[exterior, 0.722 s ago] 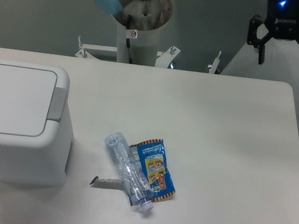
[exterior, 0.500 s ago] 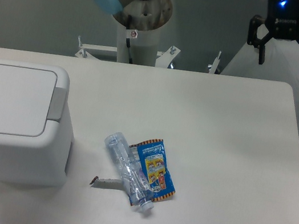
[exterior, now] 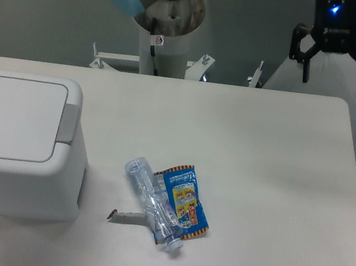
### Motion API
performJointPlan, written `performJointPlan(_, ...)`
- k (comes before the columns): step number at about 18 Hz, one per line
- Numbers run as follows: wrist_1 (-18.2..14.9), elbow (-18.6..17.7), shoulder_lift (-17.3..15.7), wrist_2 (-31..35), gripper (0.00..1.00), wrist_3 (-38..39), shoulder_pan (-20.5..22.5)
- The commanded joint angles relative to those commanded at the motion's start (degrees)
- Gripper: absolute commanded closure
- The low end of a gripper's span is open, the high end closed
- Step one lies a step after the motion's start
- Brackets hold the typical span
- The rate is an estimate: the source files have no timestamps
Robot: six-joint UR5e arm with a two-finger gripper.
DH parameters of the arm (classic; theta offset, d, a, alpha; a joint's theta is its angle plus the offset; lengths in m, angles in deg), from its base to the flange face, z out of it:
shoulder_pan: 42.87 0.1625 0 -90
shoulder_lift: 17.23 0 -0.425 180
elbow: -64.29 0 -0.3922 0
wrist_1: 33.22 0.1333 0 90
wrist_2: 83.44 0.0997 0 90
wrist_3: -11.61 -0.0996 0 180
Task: Open the trash can
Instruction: 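Move the open gripper across the table toward the white trash can lid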
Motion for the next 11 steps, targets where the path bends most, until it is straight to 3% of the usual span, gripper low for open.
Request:
performJointPlan(2, 0.00, 1.50, 1.50, 0.00, 0.00, 7.04, -2.63)
performJointPlan(11, -0.09, 1.06, 1.68, -0.26, 0.00, 29.20, -13.62)
